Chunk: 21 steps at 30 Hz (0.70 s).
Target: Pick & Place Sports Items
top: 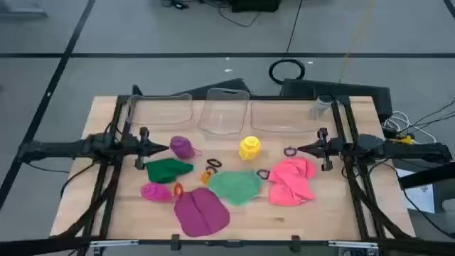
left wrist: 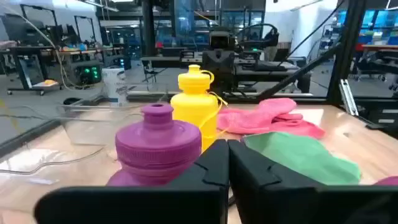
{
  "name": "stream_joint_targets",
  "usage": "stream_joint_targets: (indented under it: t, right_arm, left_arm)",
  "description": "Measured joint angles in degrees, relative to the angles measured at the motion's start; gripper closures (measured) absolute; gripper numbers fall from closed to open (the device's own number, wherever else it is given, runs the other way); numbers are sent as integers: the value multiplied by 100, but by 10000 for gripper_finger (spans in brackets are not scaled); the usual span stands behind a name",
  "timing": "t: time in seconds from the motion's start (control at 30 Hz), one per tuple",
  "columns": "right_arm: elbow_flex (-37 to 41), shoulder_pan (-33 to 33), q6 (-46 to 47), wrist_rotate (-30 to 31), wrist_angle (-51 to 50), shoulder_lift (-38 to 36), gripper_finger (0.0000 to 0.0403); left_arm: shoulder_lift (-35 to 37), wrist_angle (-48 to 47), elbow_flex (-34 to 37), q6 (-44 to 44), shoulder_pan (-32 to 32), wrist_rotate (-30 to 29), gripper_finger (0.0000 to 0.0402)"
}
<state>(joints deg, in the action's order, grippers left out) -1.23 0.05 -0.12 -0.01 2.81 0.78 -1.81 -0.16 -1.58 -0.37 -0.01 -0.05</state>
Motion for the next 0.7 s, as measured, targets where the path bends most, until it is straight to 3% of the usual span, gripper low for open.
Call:
stream_joint_targets:
  t: [0.7]
  right_arm:
    - [48,2,-11,13,70,2,403]
  left_arm:
    - [-41,115,-26,5,-2,0,376]
